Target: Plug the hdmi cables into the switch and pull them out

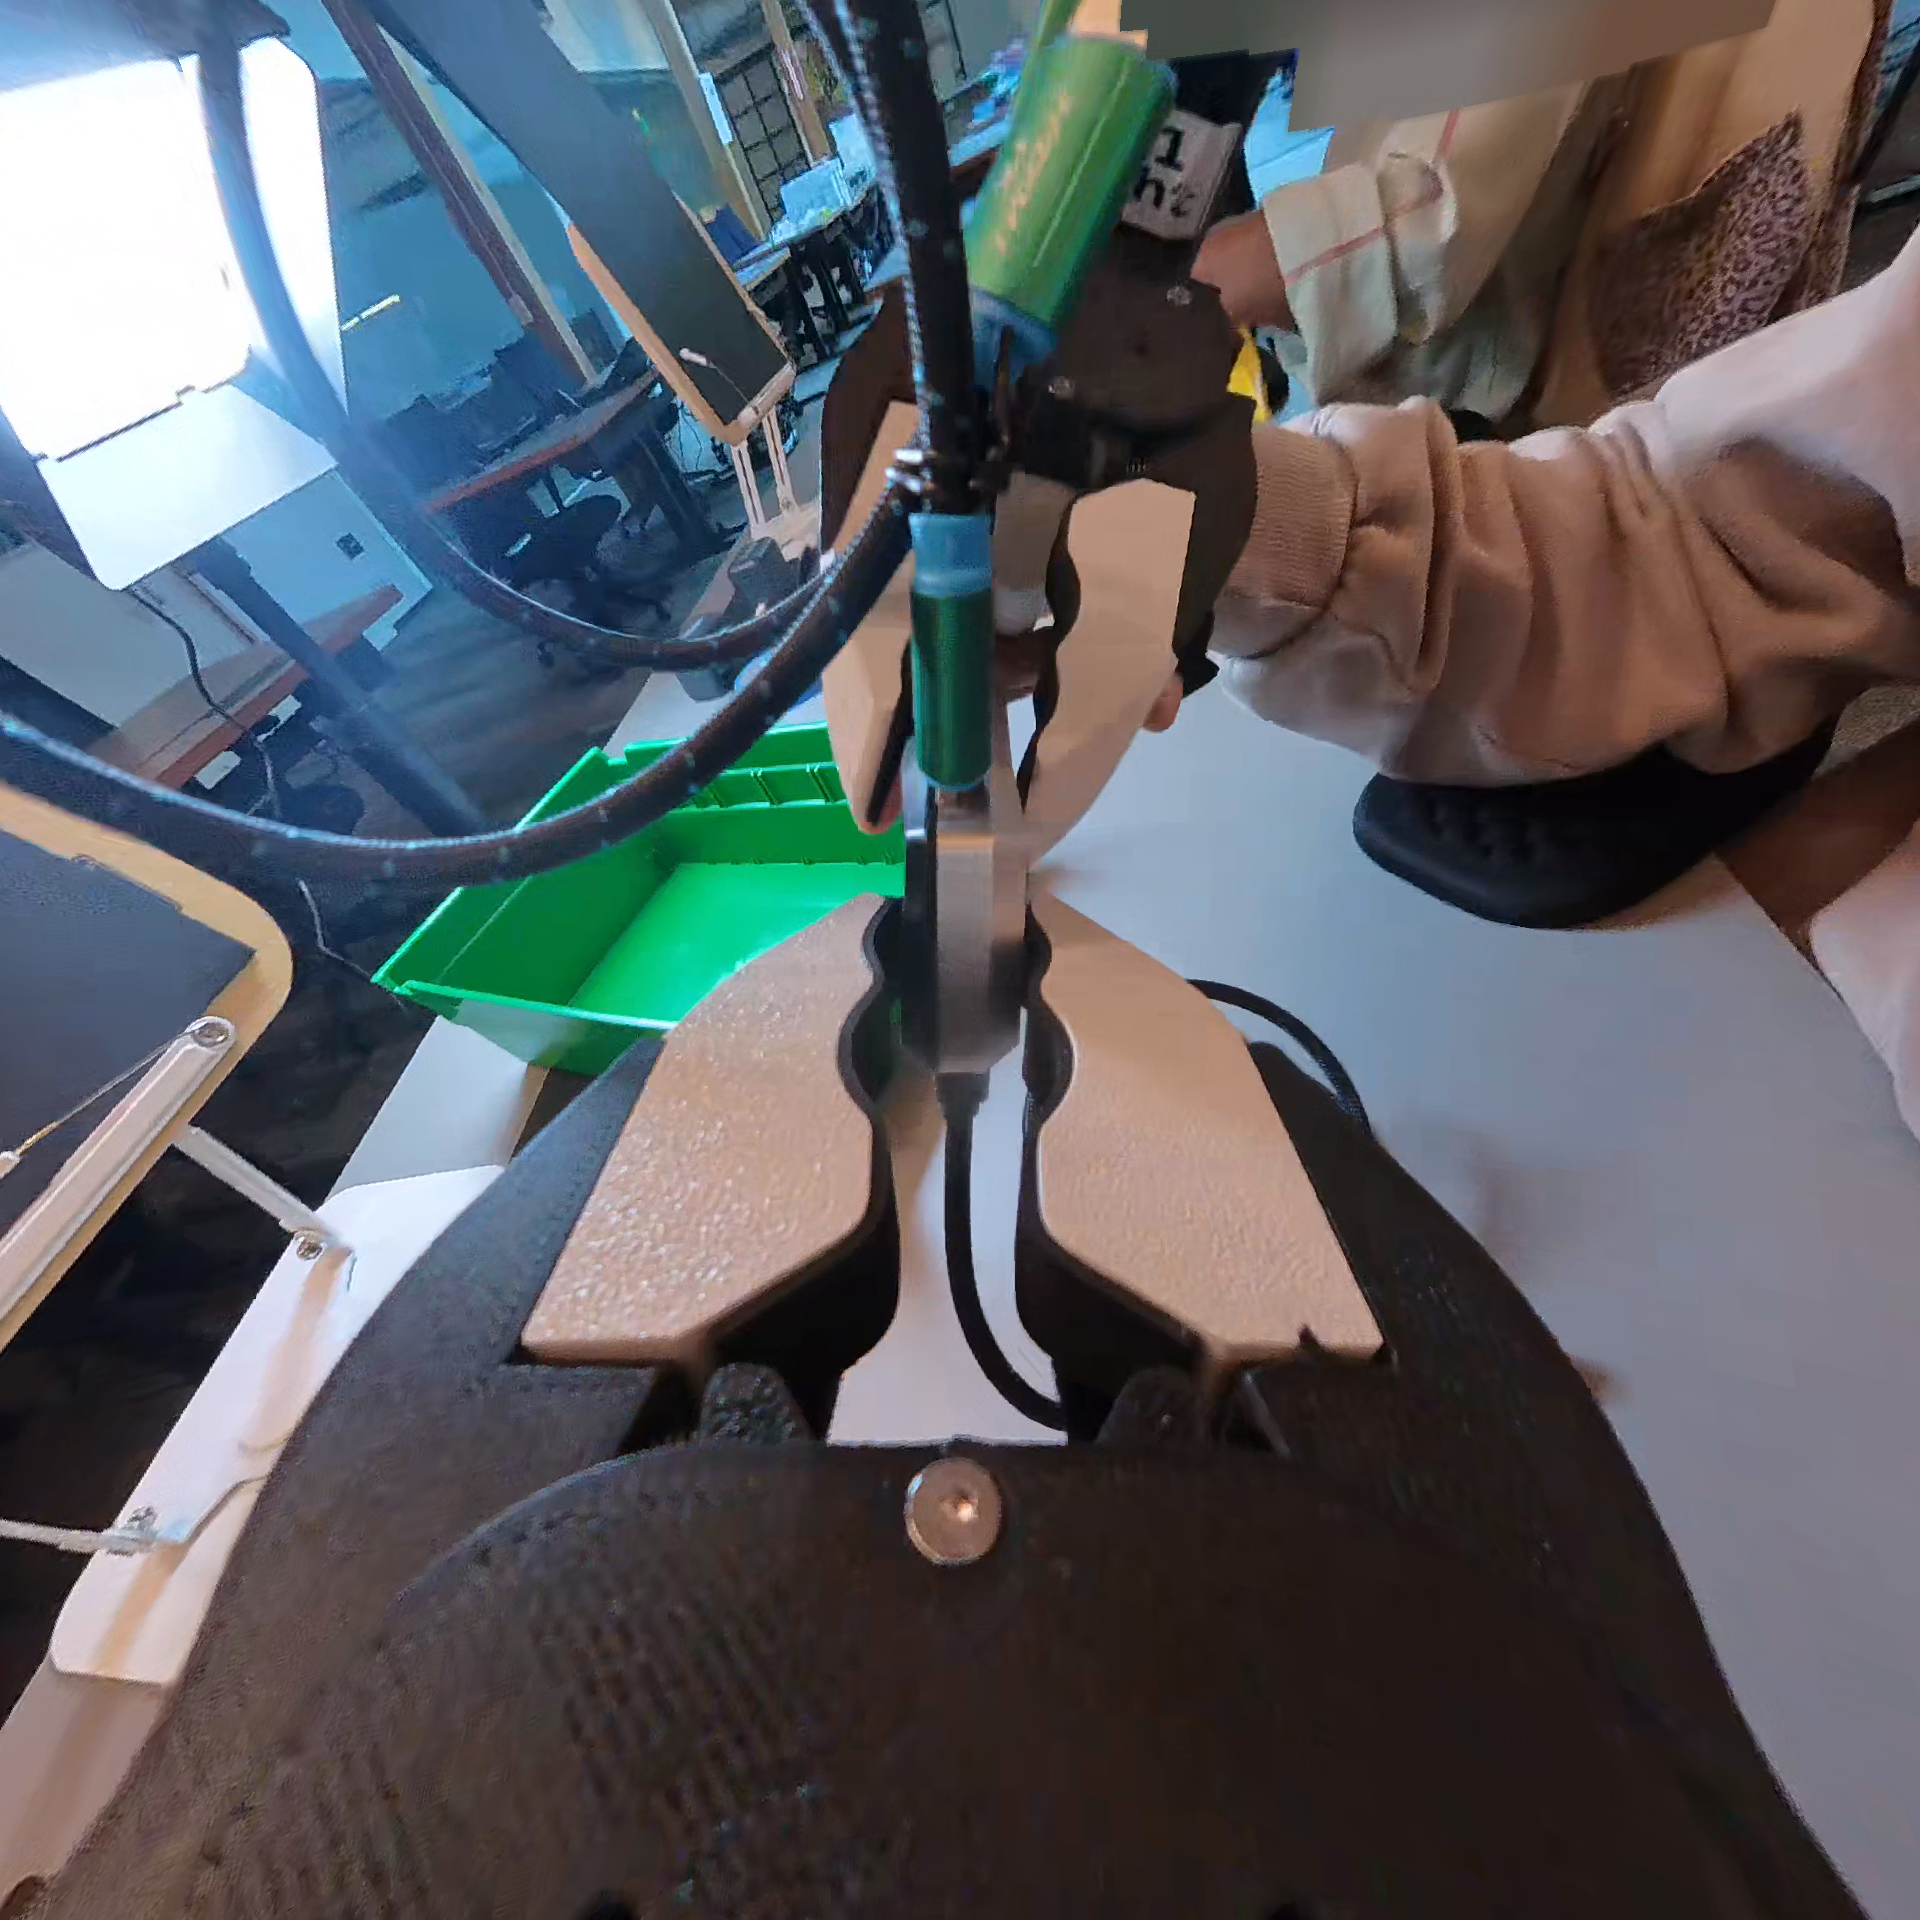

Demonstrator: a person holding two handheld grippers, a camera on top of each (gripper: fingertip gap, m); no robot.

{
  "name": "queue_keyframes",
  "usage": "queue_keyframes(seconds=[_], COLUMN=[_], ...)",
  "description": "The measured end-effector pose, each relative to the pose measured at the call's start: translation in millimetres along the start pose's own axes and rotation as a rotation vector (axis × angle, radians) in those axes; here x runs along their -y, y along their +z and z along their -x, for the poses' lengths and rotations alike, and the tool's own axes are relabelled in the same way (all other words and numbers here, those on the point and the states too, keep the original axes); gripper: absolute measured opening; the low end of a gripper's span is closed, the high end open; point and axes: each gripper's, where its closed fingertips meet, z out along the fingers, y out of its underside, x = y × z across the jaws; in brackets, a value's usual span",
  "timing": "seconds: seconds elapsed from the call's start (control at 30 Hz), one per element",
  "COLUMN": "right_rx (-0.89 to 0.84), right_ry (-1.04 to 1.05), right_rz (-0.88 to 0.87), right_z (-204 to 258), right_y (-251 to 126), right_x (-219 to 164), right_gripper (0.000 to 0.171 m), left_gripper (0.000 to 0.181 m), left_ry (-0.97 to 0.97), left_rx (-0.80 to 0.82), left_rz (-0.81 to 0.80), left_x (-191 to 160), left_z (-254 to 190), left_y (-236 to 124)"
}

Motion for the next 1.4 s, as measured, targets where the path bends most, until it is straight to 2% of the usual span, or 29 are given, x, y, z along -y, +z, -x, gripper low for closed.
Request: queue_keyframes(seconds=[0.13,0.23,0.43,0.6,0.7,0.77,0.87,1.0,1.13,1.2,1.3,1.4], right_rx=[-0.036,-0.090,-0.275,-0.462,-0.552,-0.607,-0.640,-0.587,-0.493,-0.435,-0.319,-0.201], right_ry=[-0.051,-0.150,-0.347,-0.434,-0.430,-0.435,-0.435,-0.349,-0.250,-0.285,-0.337,-0.334], right_rz=[-0.027,-0.023,0.052,0.248,0.317,0.367,0.481,0.679,0.880,1.019,1.115,1.235], right_z=[-4.3,-20.9,-104.9,-182.8,-212.7,-224.0,-223.1,-194.8,-174.9,-171.7,-161.4,-145.8], right_y=[-3.5,-23.0,-90.3,-120.0,-124.9,-122.2,-110.0,-92.8,-87.1,-89.0,-81.5,-76.5], right_x=[16.5,42.6,117.2,114.0,78.6,35.8,-54.3,-180.6,-265.2,-295.4,-319.4,-330.3], right_gripper=[0.023,0.021,0.021,0.021,0.021,0.021,0.021,0.022,0.022,0.022,0.023,0.036], left_gripper=[0.022,0.024,0.028,0.028,0.028,0.029,0.028,0.026,0.025,0.025,0.025,0.025], left_ry=[0.070,0.087,0.038,0.041,0.062,0.066,0.043,0.025,0.009,0.001,-0.001,-0.011], left_rx=[0.072,0.171,0.359,0.406,0.423,0.425,0.433,0.446,0.450,0.443,0.441,0.453], left_rz=[-0.002,-0.107,-0.223,-0.241,-0.208,-0.195,-0.185,-0.163,-0.144,-0.128,-0.099,-0.077], left_x=[11.9,41.5,65.3,69.2,64.8,62.1,57.1,49.5,39.5,33.6,26.9,21.7], left_z=[5.5,15.1,46.5,52.1,53.6,54.5,58.8,64.2,69.4,70.2,70.8,73.7], left_y=[-9.4,-25.1,-84.5,-98.5,-96.7,-96.4,-98.7,-99.6,-93.8,-89.0,-84.9,-86.4])
